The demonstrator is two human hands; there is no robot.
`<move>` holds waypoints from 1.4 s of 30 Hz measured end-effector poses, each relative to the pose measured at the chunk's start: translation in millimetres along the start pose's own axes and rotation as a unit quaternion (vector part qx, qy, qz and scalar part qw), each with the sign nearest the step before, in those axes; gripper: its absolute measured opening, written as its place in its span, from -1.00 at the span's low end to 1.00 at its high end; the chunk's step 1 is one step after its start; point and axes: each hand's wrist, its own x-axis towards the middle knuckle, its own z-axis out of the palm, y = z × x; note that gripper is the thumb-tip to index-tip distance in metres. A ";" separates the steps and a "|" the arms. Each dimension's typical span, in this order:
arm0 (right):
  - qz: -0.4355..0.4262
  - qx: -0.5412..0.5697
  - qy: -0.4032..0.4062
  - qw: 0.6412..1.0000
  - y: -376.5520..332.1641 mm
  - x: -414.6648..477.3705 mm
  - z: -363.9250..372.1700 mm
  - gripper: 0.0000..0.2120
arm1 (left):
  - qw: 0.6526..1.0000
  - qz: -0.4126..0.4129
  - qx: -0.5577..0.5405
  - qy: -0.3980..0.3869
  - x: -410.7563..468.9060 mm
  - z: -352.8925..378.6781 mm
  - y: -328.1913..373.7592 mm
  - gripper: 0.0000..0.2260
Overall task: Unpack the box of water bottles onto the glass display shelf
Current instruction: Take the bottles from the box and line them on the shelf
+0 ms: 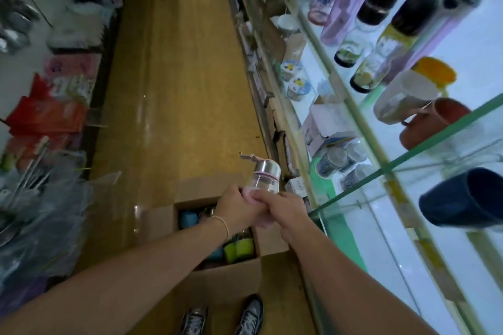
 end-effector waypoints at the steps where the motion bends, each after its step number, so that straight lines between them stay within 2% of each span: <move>1: -0.013 0.007 0.013 1.000 -11.6 -10.1 -3.0 -0.53 | 1.000 0.027 0.001 0.001 -7.3 -8.1 12.8 -0.56; 2: -0.029 0.014 0.025 0.999 -23.4 -21.5 -6.2 -0.52 | 0.999 0.045 0.001 0.002 -14.5 -16.0 25.9 -0.58; 6: -0.099 0.032 0.064 0.993 -70.4 -67.4 -20.9 -0.57 | 0.991 0.131 -0.028 0.000 -39.0 -43.5 75.9 -0.44; 12: -0.183 0.078 0.142 0.970 -131.8 -144.1 -54.0 -0.51 | 0.962 0.271 -0.030 -0.021 -78.9 -69.9 152.5 -0.52; 18: -0.268 0.095 0.219 0.933 -166.0 -215.2 -99.7 -0.47 | 0.915 0.394 -0.074 -0.036 -128.8 -69.2 215.3 -0.60; 21: -0.289 0.103 0.249 0.919 -172.4 -247.4 -126.4 -0.40 | 0.887 0.452 -0.086 -0.045 -158.6 -61.0 241.9 -0.55; 25: -0.307 0.098 0.301 0.898 -169.9 -290.4 -164.5 -0.41 | 0.859 0.501 -0.089 -0.058 -197.0 -39.9 270.5 -0.56; 31: -0.330 0.124 0.330 0.876 -144.5 -342.8 -225.3 -0.45 | 0.834 0.536 -0.090 -0.093 -251.6 11.2 296.1 -0.54; 36: -0.329 0.144 0.364 0.859 -111.4 -381.7 -272.8 -0.60 | 0.814 0.563 -0.082 -0.119 -295.7 62.2 307.6 -0.56; 39: -0.323 0.151 0.389 0.849 -88.2 -398.5 -301.3 -0.58 | 0.799 0.572 -0.088 -0.162 -320.3 95.5 310.9 -0.57; 42: -0.316 0.166 0.406 0.841 -64.7 -413.8 -326.5 -0.52 | 0.785 0.584 -0.076 -0.190 -340.6 128.6 311.0 -0.46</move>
